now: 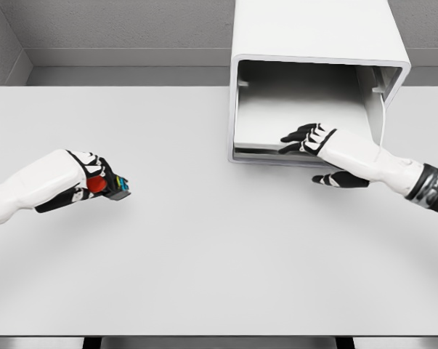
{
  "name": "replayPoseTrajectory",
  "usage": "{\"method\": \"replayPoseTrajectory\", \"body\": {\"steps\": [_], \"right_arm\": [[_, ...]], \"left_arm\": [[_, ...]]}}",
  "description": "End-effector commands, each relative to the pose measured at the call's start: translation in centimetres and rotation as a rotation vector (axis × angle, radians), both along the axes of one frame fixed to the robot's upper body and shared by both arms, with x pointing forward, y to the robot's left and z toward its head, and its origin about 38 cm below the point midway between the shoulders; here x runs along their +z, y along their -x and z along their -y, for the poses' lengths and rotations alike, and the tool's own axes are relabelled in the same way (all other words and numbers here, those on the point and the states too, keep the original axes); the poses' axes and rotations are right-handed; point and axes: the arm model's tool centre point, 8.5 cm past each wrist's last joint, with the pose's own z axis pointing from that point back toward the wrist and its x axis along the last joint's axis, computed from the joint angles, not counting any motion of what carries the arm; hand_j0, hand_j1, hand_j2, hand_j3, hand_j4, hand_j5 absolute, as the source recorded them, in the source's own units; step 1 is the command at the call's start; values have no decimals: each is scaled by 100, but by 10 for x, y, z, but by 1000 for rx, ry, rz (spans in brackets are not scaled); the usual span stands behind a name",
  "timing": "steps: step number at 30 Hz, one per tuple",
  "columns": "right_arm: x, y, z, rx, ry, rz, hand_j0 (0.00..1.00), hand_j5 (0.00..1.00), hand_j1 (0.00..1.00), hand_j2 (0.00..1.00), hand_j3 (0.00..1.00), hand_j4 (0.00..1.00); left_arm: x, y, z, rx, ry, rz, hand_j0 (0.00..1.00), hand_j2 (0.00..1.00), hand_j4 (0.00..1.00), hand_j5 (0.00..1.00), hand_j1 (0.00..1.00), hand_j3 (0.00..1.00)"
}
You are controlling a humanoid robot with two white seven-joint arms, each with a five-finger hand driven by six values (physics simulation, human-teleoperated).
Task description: Slide open multi-storey tabletop storage cabinets and put open load switch and slide close multi-storey tabletop storage cabinets
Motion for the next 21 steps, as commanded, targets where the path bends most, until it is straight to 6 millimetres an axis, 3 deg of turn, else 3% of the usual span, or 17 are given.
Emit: {"method": "replayPoseTrajectory", "body": {"steps": [1,13,21], "right_arm": [[8,2,0,7,1,18,84,84,84,84,84,84],[11,8,8,-4,4,25,84,84,84,84,84,84],[39,19,12,9,8,93,84,84,84,84,84,84]], "left_arm": [[-1,0,3,-4,17,-2,34,34,34,34,34,34],[-4,-1,15,-14,61,3,34,34,34,34,34,34],[-2,-5,26,-22,108,22,35,35,35,35,35,35]]}}
